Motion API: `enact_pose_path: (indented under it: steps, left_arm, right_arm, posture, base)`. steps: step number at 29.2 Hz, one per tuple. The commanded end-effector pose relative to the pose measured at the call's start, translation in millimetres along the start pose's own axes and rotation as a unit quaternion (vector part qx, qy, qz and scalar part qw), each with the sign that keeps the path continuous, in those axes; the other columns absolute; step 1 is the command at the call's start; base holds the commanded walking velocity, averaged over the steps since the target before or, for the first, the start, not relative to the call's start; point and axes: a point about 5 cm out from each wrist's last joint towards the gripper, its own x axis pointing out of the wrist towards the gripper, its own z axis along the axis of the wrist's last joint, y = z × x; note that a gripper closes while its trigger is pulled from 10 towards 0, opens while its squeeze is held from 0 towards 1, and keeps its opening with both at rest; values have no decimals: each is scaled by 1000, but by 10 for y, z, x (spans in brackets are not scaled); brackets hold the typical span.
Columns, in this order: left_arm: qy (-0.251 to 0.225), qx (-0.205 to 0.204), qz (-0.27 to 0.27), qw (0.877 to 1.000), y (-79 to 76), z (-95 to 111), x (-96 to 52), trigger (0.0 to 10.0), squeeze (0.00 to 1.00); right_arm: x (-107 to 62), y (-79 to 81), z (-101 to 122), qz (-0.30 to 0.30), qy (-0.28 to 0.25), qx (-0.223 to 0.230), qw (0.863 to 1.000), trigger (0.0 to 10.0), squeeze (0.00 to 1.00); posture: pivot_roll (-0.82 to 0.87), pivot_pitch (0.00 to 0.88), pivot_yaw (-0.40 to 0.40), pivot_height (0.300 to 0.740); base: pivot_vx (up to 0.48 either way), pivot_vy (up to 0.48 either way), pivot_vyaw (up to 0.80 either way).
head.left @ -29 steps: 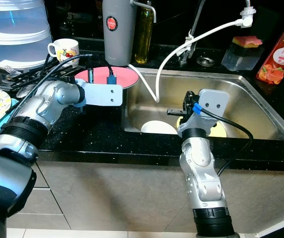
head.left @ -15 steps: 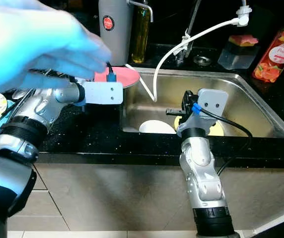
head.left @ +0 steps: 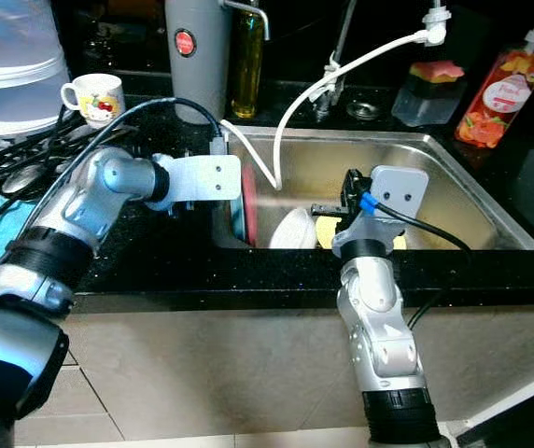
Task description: Kitchen organization
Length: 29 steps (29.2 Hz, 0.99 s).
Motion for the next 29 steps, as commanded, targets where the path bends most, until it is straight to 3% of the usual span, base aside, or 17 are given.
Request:
enact_pose_path:
  steps: [1, 6, 12, 14, 15, 17, 18, 19, 20, 22, 23, 24, 26, 27, 29]
  left_arm:
    - [-4, -4, 8, 1000, 35, 7, -35, 10000, 0]
    - [8, -5, 33, 999, 91, -17, -26, 10000, 0]
    - [35, -25, 163, 986, 363, -23, -26, 10000, 0]
    - [41, -69, 231, 970, 498, -42, -48, 10000, 0]
    - [34, -125, 284, 950, 595, -51, -67, 10000, 0]
    - [32, -173, 312, 933, 645, -77, -84, 10000, 0]
    - [32, -173, 312, 933, 645, -77, -84, 10000, 0]
    - [34, -214, 331, 919, 680, -113, -105, 10000, 0]
    - [34, -214, 331, 919, 680, -113, -105, 10000, 0]
    - [43, -255, 358, 897, 720, -174, -142, 10000, 0]
    - [52, -291, 385, 874, 747, -231, -178, 10000, 0]
    - [52, -291, 385, 874, 747, -231, -178, 10000, 0]
    - [54, -330, 411, 848, 779, -273, -209, 10000, 0]
    - [54, -330, 411, 848, 779, -273, -209, 10000, 0]
    - [61, -346, 426, 834, 799, -298, -236, 10000, 0]
  right_arm:
    - [13, -1, 40, -1, -5, 4, 1000, 10000, 0]
    - [5, 3, 36, -2, -4, 4, 1000, 10000, 0]
    - [7, -11, 35, -4, -4, 3, 1000, 10000, 0]
    - [8, -12, 34, -4, -4, 3, 1000, 10000, 0]
    - [8, -10, 35, -5, -5, 4, 1000, 10000, 0]
    - [8, -6, 36, -6, -6, 5, 1000, 10000, 0]
    - [8, -6, 36, -6, -6, 5, 1000, 10000, 0]
    - [9, -1, 39, -7, -6, 5, 1000, 10000, 0]
    - [9, -1, 39, -7, -6, 5, 1000, 10000, 0]
    - [3, -6, 34, -9, -5, 6, 1000, 10000, 0]
    - [-8, -16, 22, -10, -3, 5, 1000, 10000, 0]
    - [-8, -16, 22, -10, -3, 5, 1000, 10000, 0]
    - [-11, -19, 20, -11, -2, 5, 1000, 10000, 0]
    - [-11, -19, 20, -11, -2, 5, 1000, 10000, 0]
    - [-11, -16, 21, -11, -2, 5, 1000, 10000, 0]
  posture:
    - [227, 13, -58, 740]
    - [221, 13, -56, 740]
    - [225, 11, -54, 740]
    - [223, 10, -51, 740]
    - [223, 9, -48, 740]
    - [222, 10, -45, 740]
    - [222, 10, -45, 740]
    - [222, 16, -41, 740]
    - [222, 16, -41, 740]
    - [224, 18, -41, 740]
    - [225, 20, -40, 740]
    - [225, 20, -40, 740]
    - [230, 25, -39, 740]
    - [230, 25, -39, 740]
    - [242, 28, -31, 740]
  base:
    - [0, 0, 0]
    - [0, 0, 0]
    - [0, 0, 0]
    - [0, 0, 0]
    - [0, 0, 0]
    - [0, 0, 0]
    - [0, 0, 0]
    - [0, 0, 0]
    - [0, 0, 0]
    - [0, 0, 0]
    - [0, 0, 0]
    - [0, 0, 0]
    - [0, 0, 0]
    - [0, 0, 0]
    - [0, 0, 0]
